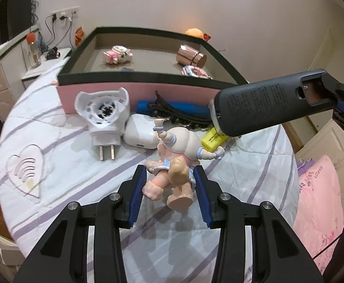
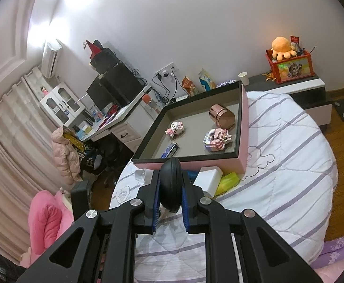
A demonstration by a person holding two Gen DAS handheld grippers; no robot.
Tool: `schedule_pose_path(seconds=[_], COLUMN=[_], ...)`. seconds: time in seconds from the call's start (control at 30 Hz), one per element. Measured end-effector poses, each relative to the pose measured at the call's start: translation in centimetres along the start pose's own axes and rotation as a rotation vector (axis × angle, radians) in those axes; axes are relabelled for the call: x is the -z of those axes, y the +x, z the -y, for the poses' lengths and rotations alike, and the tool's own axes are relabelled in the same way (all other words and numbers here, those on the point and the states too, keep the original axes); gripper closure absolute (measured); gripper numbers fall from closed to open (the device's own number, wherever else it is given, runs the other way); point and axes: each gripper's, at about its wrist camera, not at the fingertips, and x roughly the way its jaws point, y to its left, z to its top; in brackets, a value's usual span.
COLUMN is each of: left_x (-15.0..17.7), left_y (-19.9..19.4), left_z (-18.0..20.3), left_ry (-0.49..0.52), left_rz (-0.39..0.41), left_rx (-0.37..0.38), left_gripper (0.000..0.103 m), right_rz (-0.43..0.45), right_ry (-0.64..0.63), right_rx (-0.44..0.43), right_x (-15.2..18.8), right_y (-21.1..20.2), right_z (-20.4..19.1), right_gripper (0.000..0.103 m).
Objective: Organize rigid objects
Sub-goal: 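Grasp the doll in blue dress with the left gripper while right holds the black device, then carry both items over the tray and open both grippers to release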
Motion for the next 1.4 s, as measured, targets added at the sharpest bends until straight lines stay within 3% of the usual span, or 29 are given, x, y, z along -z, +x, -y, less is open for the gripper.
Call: schedule_pose_path(seconds=[0.23, 0.53, 0.9, 1.2, 1.4], left_x=[-0.9, -7.5, -15.0, -16.7, -16.6], left_y=[-3.8, -5.8, 0.4, 5.6, 7.7], left_z=[-0.7, -2.3, -4.4, -4.3, -3.7], left_ry=[0.006, 0.017, 0.008, 0.027, 0.042], left_rz=[0.068, 0.17, 0.161, 0.093, 0.042], left_rx=[-0.023, -0.075, -0.144, -0.163, -0.167], left_gripper=[0.062, 0.062, 0.062, 0.061, 0.061], right_rz=[0.025, 0.053, 0.005, -0.051, -0.078], right_ry=[-0.014, -0.089, -0.107, -0.159, -0.222], right_rx=[0.004, 0.02, 0.123, 0.254, 0.325], right_x=[-1.4, -6.1, -9.8, -9.9, -9.7], right_y=[-0.4, 2.0, 10.4, 15.0, 15.8], right_z=[-0.5, -2.8, -1.4, 0.1, 0.1], right_gripper=[0.088, 0.088, 0.088, 0.088, 0.086])
